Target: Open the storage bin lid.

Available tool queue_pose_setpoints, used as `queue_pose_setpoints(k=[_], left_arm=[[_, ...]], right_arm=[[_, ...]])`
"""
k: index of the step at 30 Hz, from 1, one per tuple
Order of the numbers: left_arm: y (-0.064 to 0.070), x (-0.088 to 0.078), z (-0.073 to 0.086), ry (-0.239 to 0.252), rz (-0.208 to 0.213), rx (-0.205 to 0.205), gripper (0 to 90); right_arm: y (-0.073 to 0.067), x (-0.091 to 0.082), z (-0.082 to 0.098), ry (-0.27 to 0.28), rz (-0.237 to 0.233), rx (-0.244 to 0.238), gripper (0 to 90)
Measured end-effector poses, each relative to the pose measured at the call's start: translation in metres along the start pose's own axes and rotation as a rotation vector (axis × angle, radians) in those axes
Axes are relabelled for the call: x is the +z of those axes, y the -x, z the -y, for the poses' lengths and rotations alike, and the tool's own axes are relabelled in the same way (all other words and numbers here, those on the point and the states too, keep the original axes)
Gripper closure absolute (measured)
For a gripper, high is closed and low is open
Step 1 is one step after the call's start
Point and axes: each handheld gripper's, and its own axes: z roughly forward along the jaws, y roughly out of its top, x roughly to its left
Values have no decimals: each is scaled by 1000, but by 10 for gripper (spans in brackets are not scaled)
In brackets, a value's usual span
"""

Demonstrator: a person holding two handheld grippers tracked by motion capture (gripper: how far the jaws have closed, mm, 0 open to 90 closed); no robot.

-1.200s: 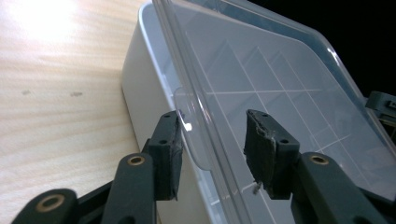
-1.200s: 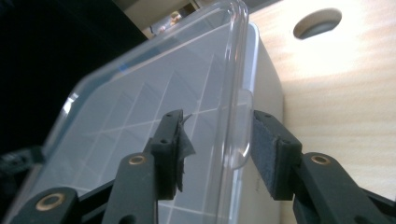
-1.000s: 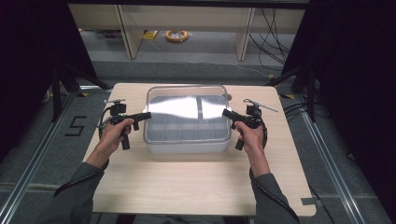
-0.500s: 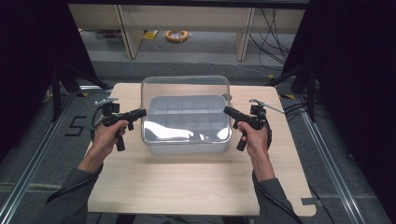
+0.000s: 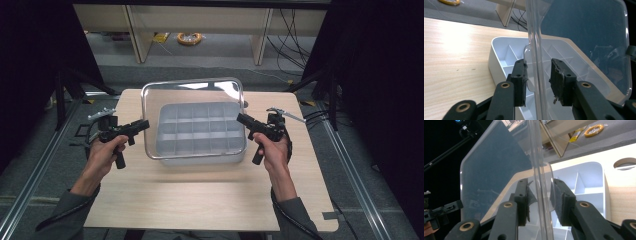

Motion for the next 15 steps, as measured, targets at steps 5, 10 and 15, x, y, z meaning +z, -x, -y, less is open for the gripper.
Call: queue_pose_setpoints(k=[5,10,15], left_arm=[[6,-7,3,3,12,13,649],[9,-12,10,-8,24,17,655],[11,-13,21,-32,23,25,653]], right_arm=[[0,-5,3,2,-1,0,678],[-1,-14,10,-9,-3,5,677],[-3,-25,20,-15,9,1,677]])
